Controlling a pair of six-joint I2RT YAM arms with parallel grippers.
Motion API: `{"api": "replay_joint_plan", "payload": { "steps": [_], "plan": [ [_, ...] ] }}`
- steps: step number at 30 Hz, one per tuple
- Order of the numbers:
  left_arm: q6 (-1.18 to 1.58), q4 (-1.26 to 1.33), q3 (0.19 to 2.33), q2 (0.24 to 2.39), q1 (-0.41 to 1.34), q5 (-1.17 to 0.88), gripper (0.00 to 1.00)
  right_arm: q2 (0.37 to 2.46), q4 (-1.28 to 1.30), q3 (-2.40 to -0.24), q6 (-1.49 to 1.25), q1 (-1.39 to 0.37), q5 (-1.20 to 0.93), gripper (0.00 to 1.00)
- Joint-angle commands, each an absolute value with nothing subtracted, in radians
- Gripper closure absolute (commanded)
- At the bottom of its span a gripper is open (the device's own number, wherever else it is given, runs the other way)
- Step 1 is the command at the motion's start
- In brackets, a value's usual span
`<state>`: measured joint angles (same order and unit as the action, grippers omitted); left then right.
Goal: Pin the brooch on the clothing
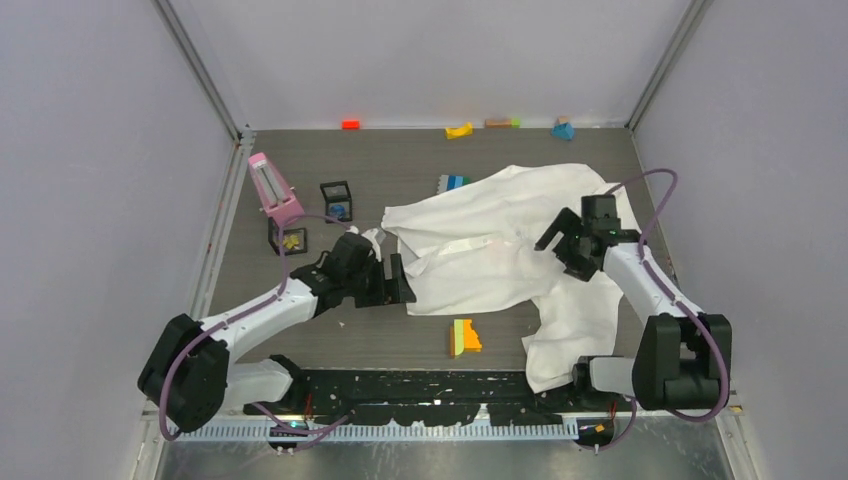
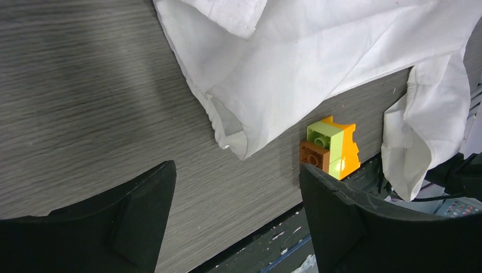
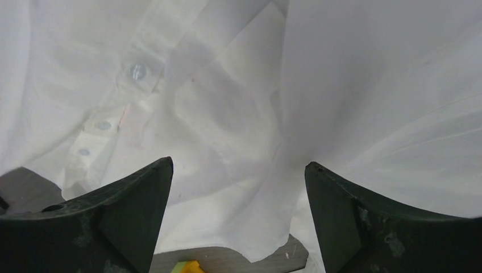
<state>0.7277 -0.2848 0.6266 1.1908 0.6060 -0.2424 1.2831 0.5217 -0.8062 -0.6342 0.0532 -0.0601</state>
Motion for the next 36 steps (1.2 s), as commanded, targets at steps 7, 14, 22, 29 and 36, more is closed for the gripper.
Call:
{"api": "replay_joint_plan", "payload": {
  "steps": [7,14,22,29,36],
  "plan": [
    [0.854,0.031,0.564,1.347,0.715,-0.202,0.29,1.225,0.426,-0.709,-0.718,-0.192,0.012,0.11],
    [0.814,-0.058,0.567,1.328,0.733,-0.036,0.77,1.173,0.453,-0.674,-0.728,-0.209,0.039,0.10],
    [0.811,-0.376,0.538,0.967,0.730,0.133,1.00,1.165,0.570,-0.736,-0.682,-0.210,0.138,0.07],
    [0.904,-0.664,0.579,0.717,0.727,0.145,1.00,1.159,0.570,-0.730,-0.703,-0.210,0.140,0.08],
    [0.954,-0.809,0.633,0.593,0.726,0.191,1.00,1.218,0.670,-0.738,-0.752,-0.211,0.205,0.12]
  ]
}}
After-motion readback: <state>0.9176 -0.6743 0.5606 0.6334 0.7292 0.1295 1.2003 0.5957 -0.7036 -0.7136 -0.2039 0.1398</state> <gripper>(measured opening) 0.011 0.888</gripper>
